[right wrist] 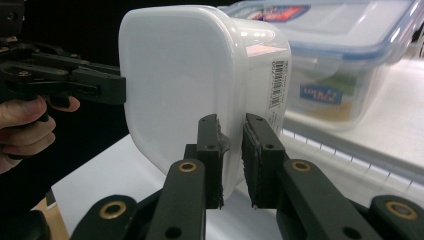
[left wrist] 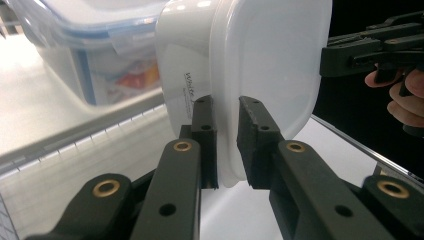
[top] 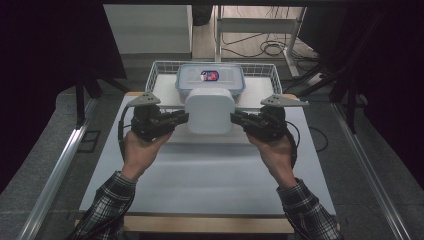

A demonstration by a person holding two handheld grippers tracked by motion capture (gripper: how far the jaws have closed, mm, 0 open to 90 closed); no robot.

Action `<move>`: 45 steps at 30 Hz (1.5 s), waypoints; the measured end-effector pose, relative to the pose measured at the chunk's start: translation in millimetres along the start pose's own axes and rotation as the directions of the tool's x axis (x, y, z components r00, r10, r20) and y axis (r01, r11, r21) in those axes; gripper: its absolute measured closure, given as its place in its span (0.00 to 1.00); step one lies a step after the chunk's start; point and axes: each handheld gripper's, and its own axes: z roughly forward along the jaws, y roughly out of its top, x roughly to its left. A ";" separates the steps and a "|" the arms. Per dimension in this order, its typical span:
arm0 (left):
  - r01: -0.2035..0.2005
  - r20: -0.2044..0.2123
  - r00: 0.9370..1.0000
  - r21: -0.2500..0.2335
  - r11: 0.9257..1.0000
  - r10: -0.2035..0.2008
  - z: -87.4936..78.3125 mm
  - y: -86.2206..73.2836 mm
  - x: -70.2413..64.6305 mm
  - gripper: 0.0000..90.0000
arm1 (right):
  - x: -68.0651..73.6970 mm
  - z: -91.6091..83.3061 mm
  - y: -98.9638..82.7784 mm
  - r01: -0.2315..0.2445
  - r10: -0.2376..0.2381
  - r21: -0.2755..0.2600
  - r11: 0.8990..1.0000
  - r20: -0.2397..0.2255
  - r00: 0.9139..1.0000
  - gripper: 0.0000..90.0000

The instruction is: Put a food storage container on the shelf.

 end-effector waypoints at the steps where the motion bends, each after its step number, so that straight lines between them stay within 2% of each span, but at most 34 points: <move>1: 0.001 0.000 1.000 -0.003 1.000 -0.001 -0.7 2.3 0.1 0.88 | -0.1 -0.3 2.3 0.002 -0.002 -0.003 1.000 -0.001 1.000 0.87; 13: 0.006 0.001 1.000 -0.029 1.000 -0.006 -7.6 24.4 4.3 0.88 | -1.1 0.7 28.0 0.006 -0.006 -0.027 1.000 -0.006 1.000 0.87; 27: -0.014 -0.006 1.000 -0.045 0.999 0.013 -16.1 58.5 6.0 0.88 | -2.3 -2.2 60.3 0.012 -0.012 -0.061 0.998 -0.005 1.000 0.87; 36: -0.005 -0.008 1.000 -0.049 0.999 0.005 -8.4 77.7 13.6 0.88 | -11.8 3.8 78.0 -0.005 0.006 -0.068 0.998 0.010 1.000 0.86; 45: 0.002 -0.005 1.000 -0.047 0.999 -0.002 1.8 85.4 23.1 0.87 | -22.4 13.2 87.1 -0.033 0.034 -0.055 0.998 0.028 0.999 0.85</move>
